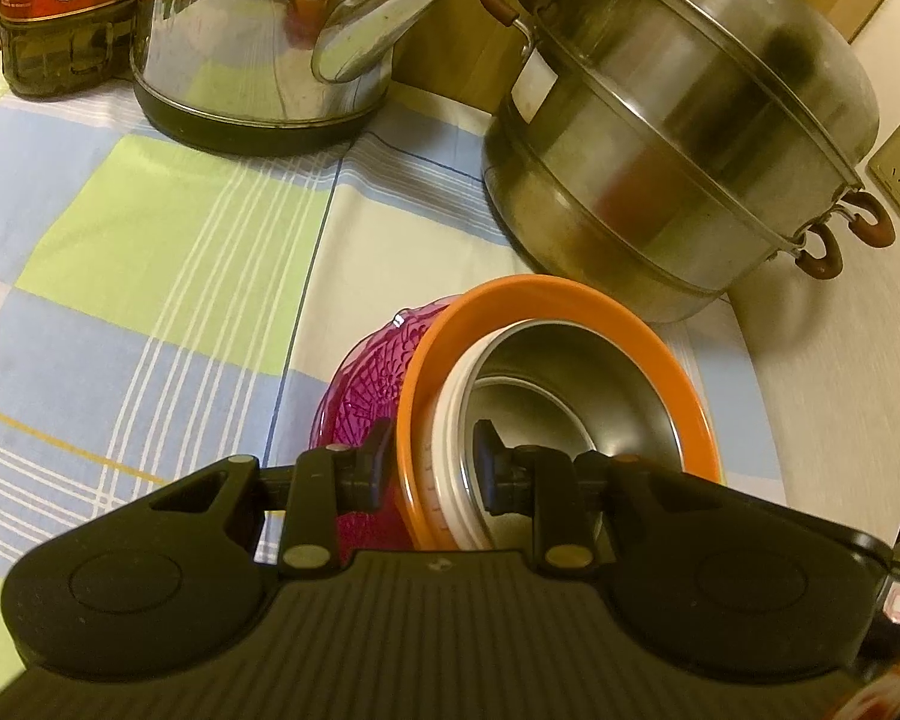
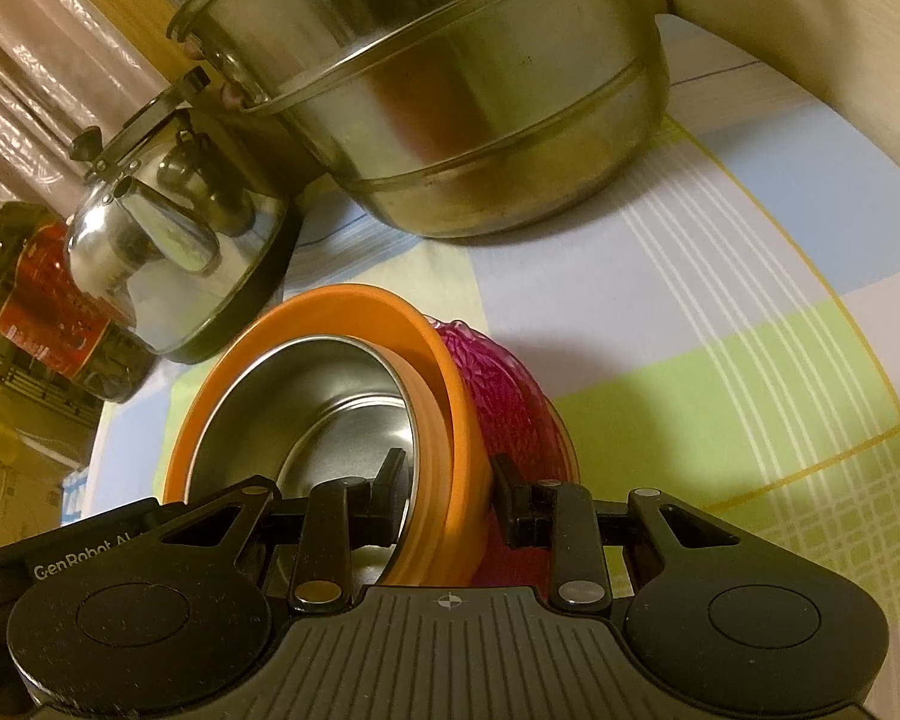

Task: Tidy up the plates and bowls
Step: 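Lower the orange bowl onto the pink plate stack with both grippers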

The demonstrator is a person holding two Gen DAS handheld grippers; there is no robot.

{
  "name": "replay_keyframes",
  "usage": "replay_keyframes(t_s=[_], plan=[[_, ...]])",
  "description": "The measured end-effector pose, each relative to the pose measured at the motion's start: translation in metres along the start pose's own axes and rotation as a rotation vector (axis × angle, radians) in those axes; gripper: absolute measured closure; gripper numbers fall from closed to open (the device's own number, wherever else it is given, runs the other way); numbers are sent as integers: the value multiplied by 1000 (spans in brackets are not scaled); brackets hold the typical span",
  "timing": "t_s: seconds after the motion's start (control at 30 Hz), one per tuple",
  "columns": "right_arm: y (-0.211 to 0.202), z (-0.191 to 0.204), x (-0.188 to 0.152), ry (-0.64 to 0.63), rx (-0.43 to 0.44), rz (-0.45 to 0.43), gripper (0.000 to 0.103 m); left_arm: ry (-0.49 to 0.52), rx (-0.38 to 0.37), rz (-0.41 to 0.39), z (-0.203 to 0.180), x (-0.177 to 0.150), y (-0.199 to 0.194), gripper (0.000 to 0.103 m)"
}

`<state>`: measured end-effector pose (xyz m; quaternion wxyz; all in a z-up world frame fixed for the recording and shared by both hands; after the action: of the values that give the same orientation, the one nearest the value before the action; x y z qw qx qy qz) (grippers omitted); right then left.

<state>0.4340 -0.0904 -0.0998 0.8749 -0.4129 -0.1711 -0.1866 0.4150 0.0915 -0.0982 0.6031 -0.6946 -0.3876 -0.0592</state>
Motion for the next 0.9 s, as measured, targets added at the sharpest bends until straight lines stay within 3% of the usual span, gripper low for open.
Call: replay_keyframes(t_s=[0.23,0.4,0.53,0.9], plan=[[0,0,-1,-23,6,-3,70,6,-1,-4,-1,-1,0,79],[0,4,-3,-41,22,-2,61,7,-3,-10,-1,-1,0,79],[0,4,-5,-46,34,-4,58,11,-4,-25,0,-1,-4,70],[-14,6,-2,-43,55,-66,51,10,-11,-50,2,0,-11,66]])
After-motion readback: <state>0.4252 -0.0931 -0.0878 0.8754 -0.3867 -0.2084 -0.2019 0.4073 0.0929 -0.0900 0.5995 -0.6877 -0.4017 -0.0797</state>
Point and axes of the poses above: each gripper's, at about its wrist camera, not at the fingertips, and y roughly the way its jaws point, z to its left, x to its top, the point moved 1 cm from there along y, roughly the way its jaws point, and after that the axes turned 8 degrees about x, right-handed, at the moved point
